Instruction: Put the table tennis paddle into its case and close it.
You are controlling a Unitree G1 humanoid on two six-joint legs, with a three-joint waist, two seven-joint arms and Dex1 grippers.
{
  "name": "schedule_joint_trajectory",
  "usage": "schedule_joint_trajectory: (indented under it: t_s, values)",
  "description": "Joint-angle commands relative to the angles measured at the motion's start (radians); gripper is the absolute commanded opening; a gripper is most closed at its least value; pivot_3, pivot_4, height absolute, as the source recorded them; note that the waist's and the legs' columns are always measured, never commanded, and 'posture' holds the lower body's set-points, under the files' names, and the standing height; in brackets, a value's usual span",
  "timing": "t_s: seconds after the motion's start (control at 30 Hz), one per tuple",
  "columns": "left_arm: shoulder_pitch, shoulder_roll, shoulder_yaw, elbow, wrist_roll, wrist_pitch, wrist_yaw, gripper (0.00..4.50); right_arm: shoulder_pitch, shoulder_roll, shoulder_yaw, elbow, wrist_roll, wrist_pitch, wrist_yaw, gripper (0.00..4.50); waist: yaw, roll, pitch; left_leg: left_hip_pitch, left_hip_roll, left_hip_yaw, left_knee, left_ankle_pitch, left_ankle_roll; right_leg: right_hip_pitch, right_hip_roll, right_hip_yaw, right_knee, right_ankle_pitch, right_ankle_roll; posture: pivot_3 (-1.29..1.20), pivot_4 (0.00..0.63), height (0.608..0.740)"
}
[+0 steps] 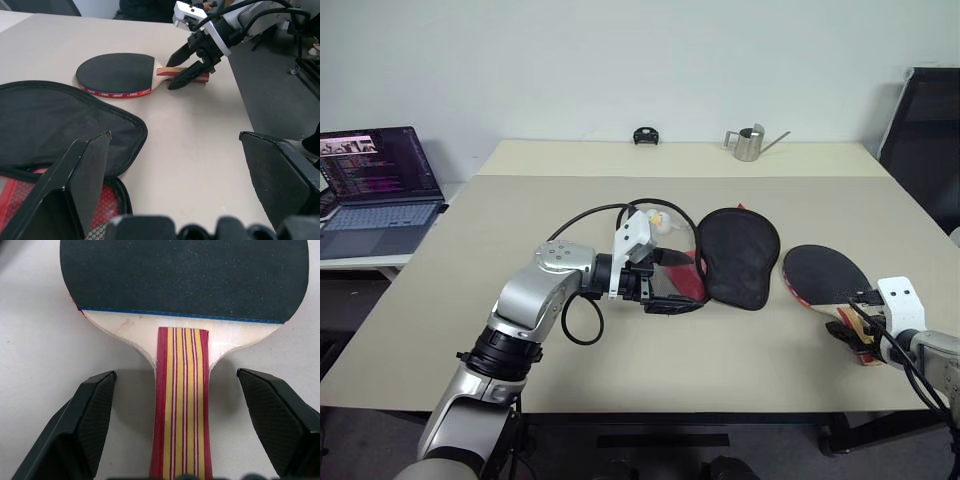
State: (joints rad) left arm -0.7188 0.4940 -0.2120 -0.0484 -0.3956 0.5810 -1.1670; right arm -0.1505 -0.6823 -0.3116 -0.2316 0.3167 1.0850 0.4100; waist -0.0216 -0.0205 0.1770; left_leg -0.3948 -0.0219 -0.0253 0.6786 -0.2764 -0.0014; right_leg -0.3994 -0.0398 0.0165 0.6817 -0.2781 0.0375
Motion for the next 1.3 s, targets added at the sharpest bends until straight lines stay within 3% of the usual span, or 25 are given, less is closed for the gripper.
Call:
schedule_joint_trajectory:
  t_s: [0.03, 0.07, 0.13, 0.4, 0.8, 1.07, 1.3]
  values:
    - [-0.004, 0.002, 0.006, -0.038, -0.01, -0.01, 0.003, 4.5, -0.004, 0.014, 0.033, 0.028, -0.018, -0.014, -0.015, 4.15, -0.005, 0.0, 0.0, 0.002, 0.0, 0.0, 0.0, 0.0, 0.0, 0.002, 0.0, 0.0, 0.0, 0.0, 0.0, 0.0, 0.15, 0.74]
    - [-0.004, 0.003, 0.007, -0.039, -0.01, -0.009, 0.003, 4.5, -0.005, 0.017, 0.04, 0.036, -0.022, -0.017, -0.019, 4.15, -0.006, -0.001, 0.0, 0.004, 0.0, 0.0, 0.0, 0.0, 0.0, 0.004, 0.0, 0.0, -0.001, 0.0, 0.0, 0.0, 0.15, 0.74]
    - [-0.003, 0.004, 0.007, -0.04, -0.01, -0.008, 0.004, 4.5, -0.009, 0.029, 0.043, 0.048, -0.025, -0.015, -0.028, 3.61, -0.008, -0.002, 0.0, 0.011, 0.0, 0.0, -0.001, 0.0, 0.0, 0.011, 0.0, 0.0, -0.002, 0.0, 0.0, 0.0, 0.15, 0.74]
    - [0.005, 0.014, 0.01, -0.042, -0.007, -0.008, 0.006, 4.5, -0.025, 0.084, 0.019, 0.05, -0.037, 0.024, -0.09, 1.11, -0.008, -0.008, -0.004, 0.014, 0.0, 0.0, -0.001, 0.0, 0.0, 0.014, 0.0, 0.0, -0.002, 0.0, 0.001, 0.0, 0.15, 0.74]
    - [0.029, 0.045, 0.036, -0.051, -0.015, -0.002, 0.027, 4.5, -0.078, 0.103, -0.115, -0.012, -0.036, 0.046, -0.194, 1.06, 0.002, -0.01, -0.005, 0.013, -0.001, -0.001, -0.001, 0.0, 0.0, 0.013, -0.006, -0.001, -0.003, 0.0, 0.001, 0.0, 0.15, 0.74]
    - [0.046, 0.066, 0.081, -0.042, -0.021, 0.003, 0.059, 4.5, -0.236, 0.157, -0.084, -0.119, -0.004, 0.148, -0.25, 1.06, -0.012, -0.003, 0.0, 0.01, -0.001, 0.0, -0.004, 0.0, 0.001, 0.009, -0.006, 0.0, -0.003, 0.0, 0.001, 0.0, 0.15, 0.74]
    - [0.082, 0.104, 0.146, -0.049, -0.027, 0.017, 0.103, 4.5, -0.393, 0.287, -0.033, -0.14, -0.012, 0.225, -0.314, 1.06, -0.008, -0.003, 0.0, 0.01, 0.0, 0.0, -0.009, 0.0, 0.001, 0.007, -0.006, -0.001, -0.004, -0.001, 0.0, 0.0, 0.15, 0.74]
